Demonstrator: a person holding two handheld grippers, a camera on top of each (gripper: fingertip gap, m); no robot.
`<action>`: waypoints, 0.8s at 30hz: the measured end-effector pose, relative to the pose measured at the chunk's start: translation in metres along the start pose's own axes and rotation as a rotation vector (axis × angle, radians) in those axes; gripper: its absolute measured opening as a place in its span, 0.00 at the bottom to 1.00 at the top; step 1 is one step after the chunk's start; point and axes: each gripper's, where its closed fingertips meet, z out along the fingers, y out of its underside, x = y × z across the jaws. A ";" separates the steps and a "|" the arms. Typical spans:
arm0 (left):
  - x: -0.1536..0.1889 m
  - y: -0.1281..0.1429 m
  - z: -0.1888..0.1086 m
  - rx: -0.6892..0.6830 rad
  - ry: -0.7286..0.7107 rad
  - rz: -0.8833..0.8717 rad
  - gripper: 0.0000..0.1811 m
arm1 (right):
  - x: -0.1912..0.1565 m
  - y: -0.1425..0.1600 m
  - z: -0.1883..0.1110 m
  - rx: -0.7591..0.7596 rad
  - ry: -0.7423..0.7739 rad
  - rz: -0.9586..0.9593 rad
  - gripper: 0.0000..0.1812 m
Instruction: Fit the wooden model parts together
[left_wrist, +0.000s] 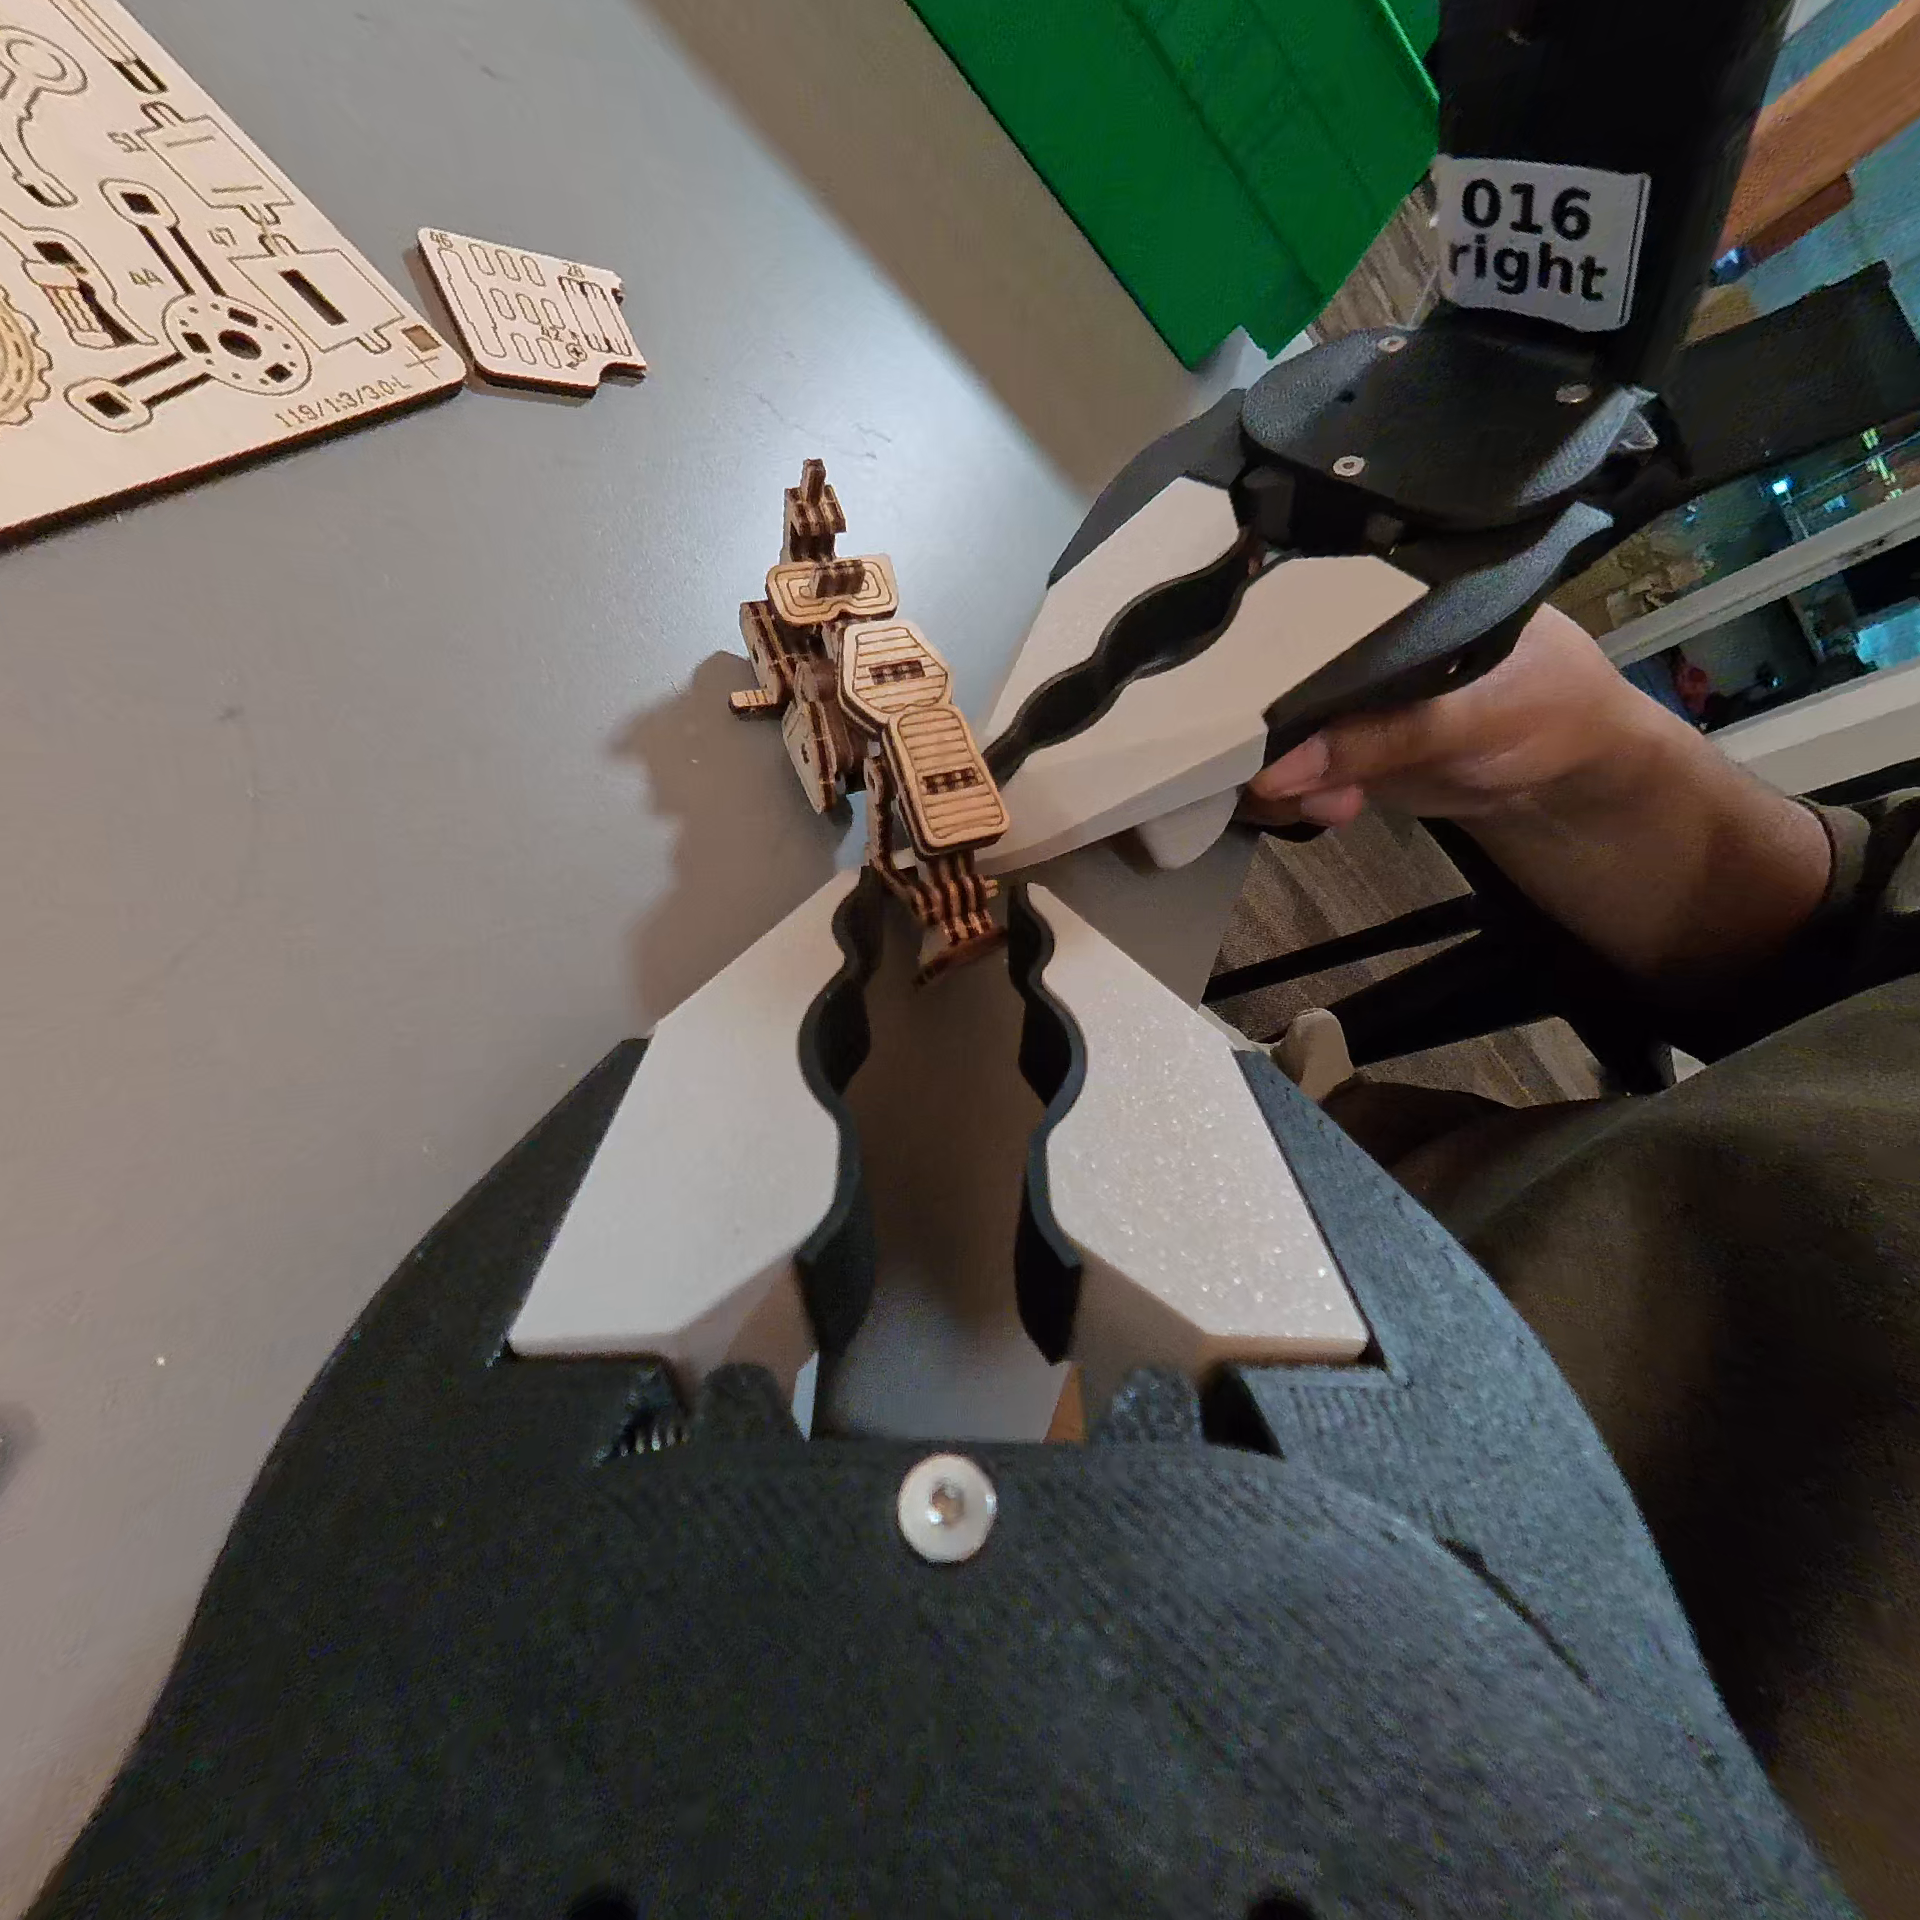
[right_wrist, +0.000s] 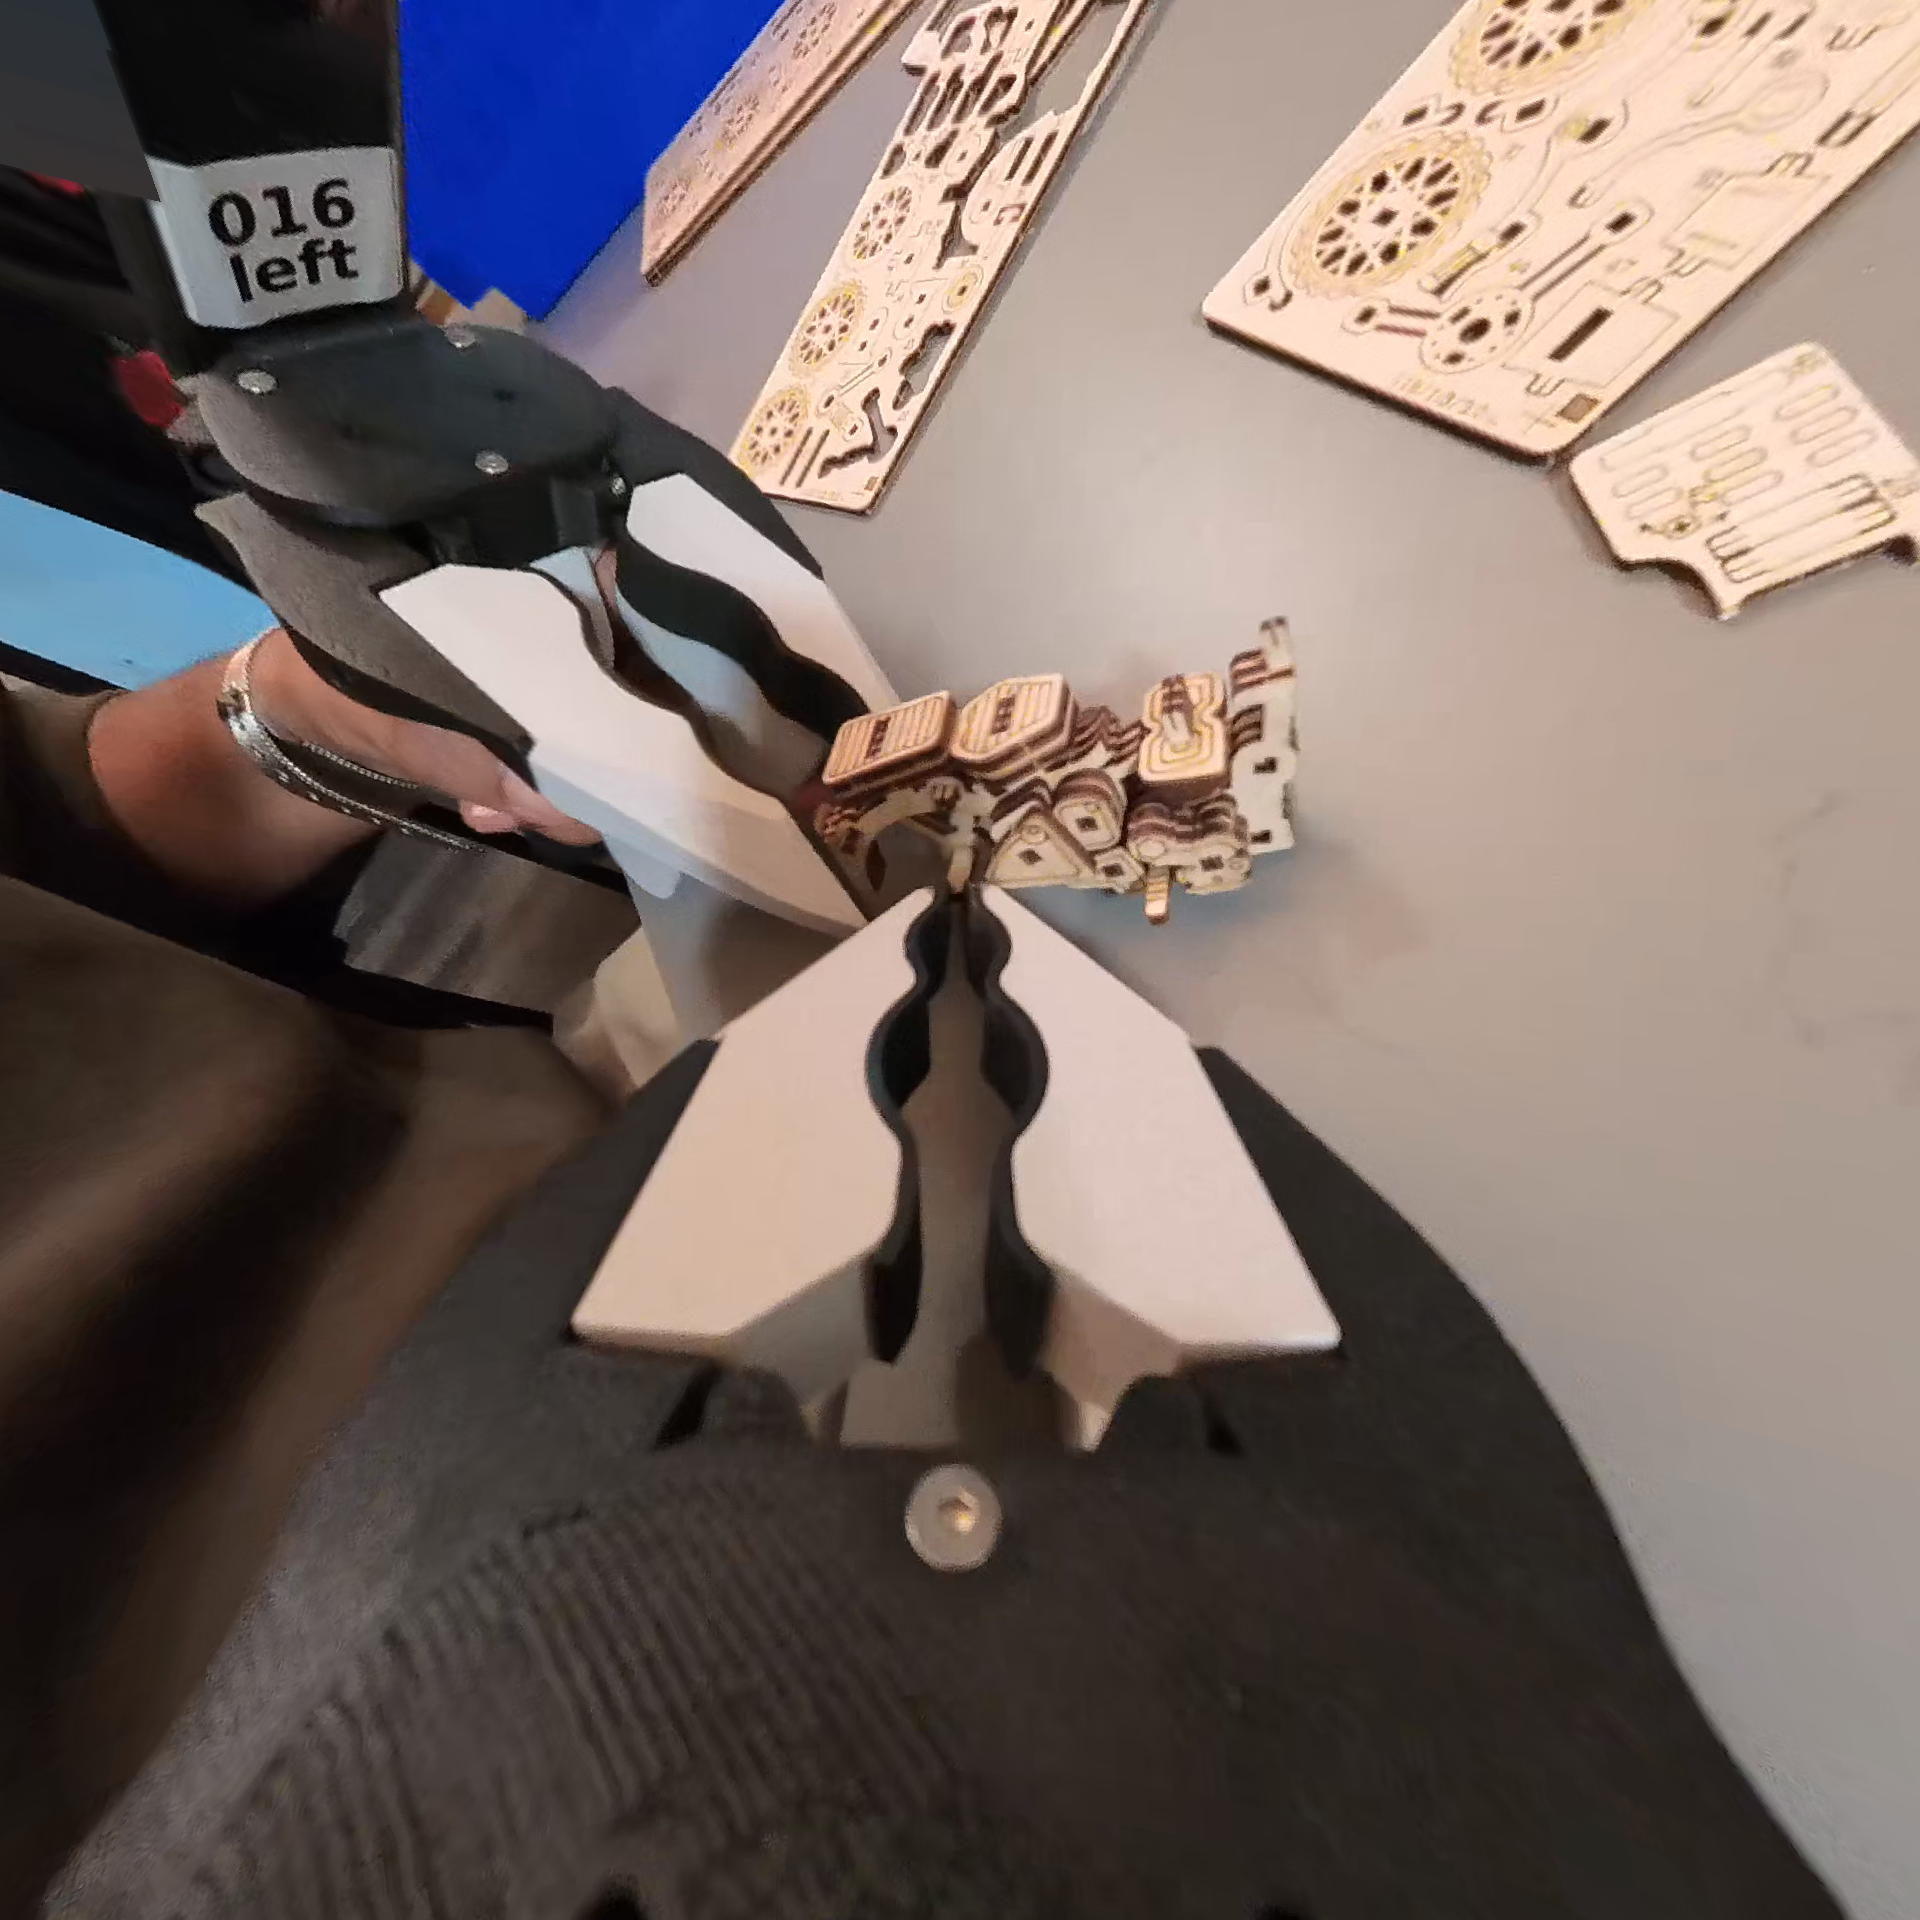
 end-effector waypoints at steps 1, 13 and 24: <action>0.000 0.000 0.000 0.000 0.001 0.000 0.12 | 0.000 0.000 0.000 0.001 -0.001 0.001 0.00; 0.001 0.003 0.001 -0.021 -0.018 0.046 0.12 | 0.001 0.001 0.000 -0.068 0.172 -0.469 0.00; 0.000 0.001 0.001 -0.019 -0.014 0.048 0.12 | 0.001 0.000 0.001 -0.024 0.045 -0.122 0.00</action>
